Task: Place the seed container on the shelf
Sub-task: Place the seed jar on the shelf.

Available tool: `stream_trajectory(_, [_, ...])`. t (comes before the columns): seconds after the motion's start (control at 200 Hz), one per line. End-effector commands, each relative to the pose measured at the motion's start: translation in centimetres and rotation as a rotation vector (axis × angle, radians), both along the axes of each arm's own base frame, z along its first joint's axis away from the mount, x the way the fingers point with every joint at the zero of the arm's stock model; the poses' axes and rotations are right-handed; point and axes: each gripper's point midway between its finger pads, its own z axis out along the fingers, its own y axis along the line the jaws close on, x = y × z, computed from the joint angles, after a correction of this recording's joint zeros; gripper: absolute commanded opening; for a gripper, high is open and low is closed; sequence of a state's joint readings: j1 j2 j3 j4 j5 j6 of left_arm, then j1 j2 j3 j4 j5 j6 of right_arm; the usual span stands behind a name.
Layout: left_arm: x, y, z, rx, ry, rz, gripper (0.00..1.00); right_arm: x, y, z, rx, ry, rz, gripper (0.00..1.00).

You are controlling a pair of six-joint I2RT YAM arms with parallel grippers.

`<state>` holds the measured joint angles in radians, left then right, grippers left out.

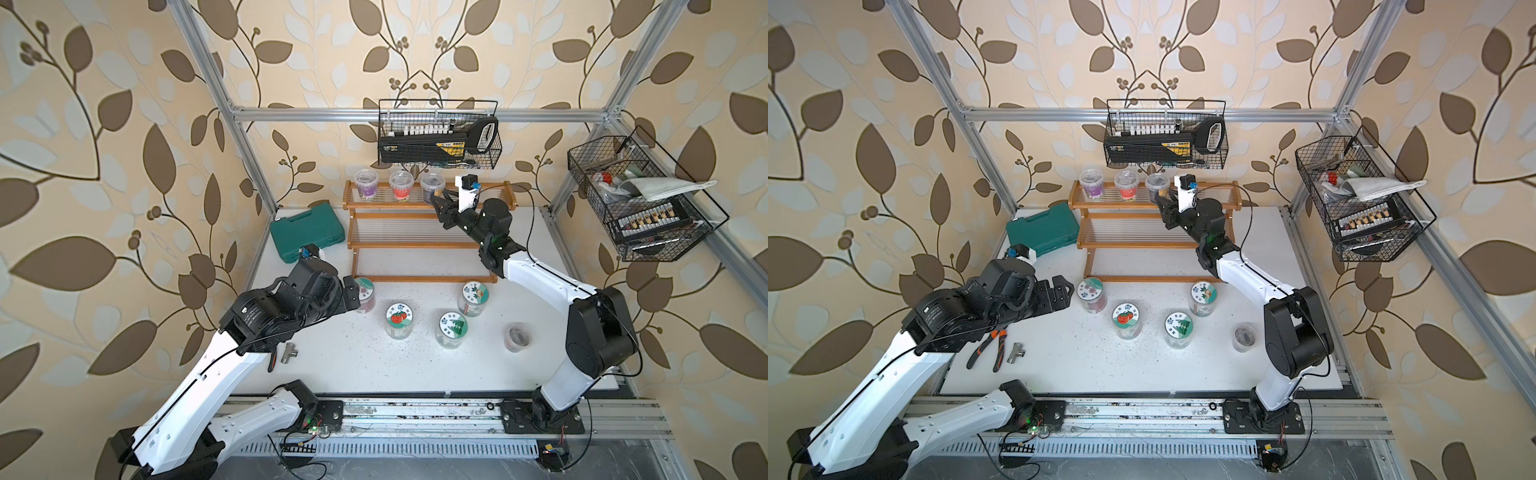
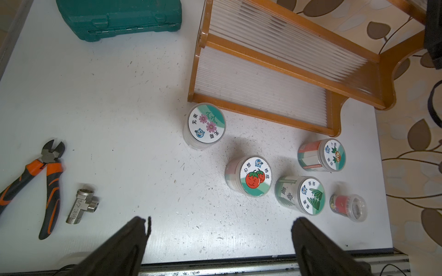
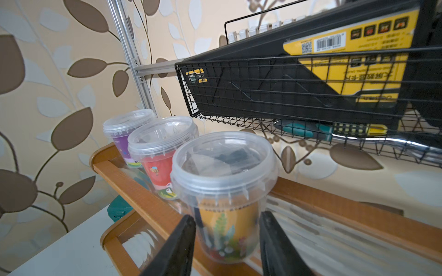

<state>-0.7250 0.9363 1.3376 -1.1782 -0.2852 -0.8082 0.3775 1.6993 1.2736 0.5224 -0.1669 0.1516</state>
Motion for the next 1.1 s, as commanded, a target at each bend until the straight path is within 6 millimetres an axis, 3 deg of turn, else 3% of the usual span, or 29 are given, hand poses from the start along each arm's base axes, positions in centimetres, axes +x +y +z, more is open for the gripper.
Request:
stream_trajectory(0.0, [0.2,0.1,0.3,-0.014,-0.019,0.003,0.98,1.1,-0.4,0.3,-0.013,0.0,-0.037,0.46])
stream_trajectory(0.635, [0.2,0.3,0.2,-0.012,-0.021,0.007,0.98,1.4,-1.7,0.3,-0.027,0.02,-0.106,0.53])
stream_trajectory(0.83, [0.3,0.3,0.2,-0.007,-0.024,0.002,0.98,-0.3,-2.3,1.7,-0.019,0.009,-0.102,0.67])
stream_trajectory(1.095, [0.2,0.2,1.9,-0.041,-0.075,-0.015,0.98,-5.1,-4.4,2.8,0.03,0.049,-0.103,0.8])
